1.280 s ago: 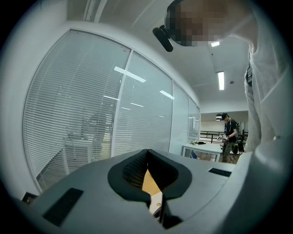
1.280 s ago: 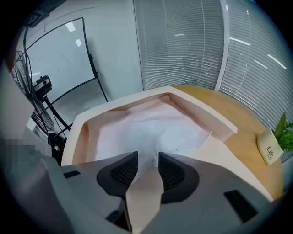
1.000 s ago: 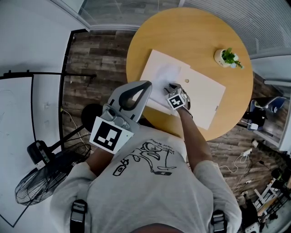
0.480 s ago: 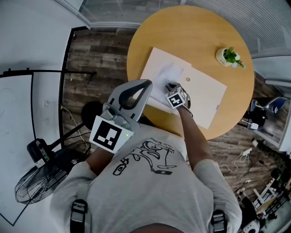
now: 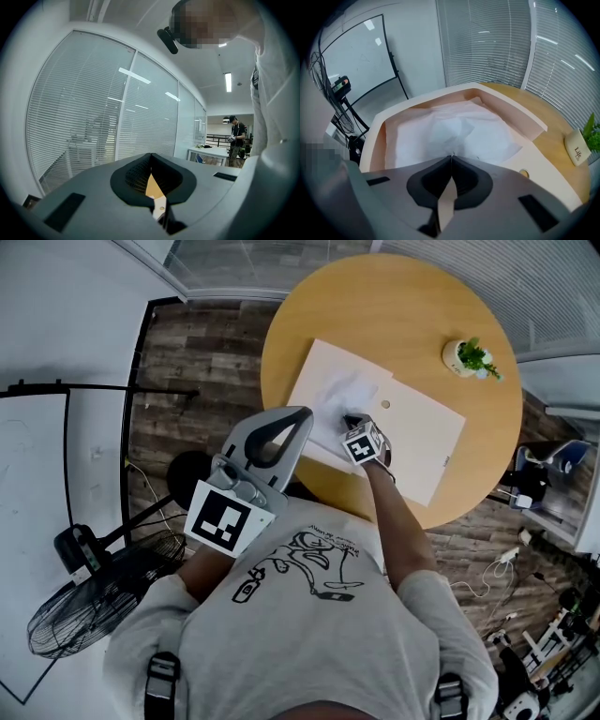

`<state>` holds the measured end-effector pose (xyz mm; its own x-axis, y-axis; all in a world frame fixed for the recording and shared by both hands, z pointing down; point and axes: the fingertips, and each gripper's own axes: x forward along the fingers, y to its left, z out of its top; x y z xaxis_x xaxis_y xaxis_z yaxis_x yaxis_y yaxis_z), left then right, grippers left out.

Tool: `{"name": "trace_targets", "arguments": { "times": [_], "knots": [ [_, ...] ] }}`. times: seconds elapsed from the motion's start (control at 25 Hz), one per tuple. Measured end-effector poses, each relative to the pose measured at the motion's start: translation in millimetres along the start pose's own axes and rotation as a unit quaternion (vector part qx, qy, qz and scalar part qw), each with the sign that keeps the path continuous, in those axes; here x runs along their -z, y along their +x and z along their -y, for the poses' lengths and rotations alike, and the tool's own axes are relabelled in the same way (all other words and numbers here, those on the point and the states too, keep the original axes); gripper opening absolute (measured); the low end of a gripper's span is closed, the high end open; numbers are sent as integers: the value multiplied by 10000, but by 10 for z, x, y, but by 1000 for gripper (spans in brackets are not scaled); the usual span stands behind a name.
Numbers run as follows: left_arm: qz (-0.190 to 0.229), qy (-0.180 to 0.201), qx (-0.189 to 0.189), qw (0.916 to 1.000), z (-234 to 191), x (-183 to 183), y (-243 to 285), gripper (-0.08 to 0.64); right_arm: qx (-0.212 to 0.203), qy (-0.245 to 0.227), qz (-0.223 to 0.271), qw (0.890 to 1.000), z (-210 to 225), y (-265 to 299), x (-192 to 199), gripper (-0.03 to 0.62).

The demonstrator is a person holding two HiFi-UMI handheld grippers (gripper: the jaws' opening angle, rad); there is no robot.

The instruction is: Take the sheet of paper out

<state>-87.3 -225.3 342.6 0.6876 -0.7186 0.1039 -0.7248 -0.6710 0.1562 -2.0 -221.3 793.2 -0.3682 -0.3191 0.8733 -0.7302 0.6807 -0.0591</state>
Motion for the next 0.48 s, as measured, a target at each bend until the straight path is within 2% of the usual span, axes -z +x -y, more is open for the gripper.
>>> {"name": "trace_targets", "arguments": {
  "times": [0.48],
  "knots": [
    [75, 76, 64, 9999, 175, -54, -55, 20, 212, 115, 292, 9993, 85, -300, -65, 9]
  ]
}}
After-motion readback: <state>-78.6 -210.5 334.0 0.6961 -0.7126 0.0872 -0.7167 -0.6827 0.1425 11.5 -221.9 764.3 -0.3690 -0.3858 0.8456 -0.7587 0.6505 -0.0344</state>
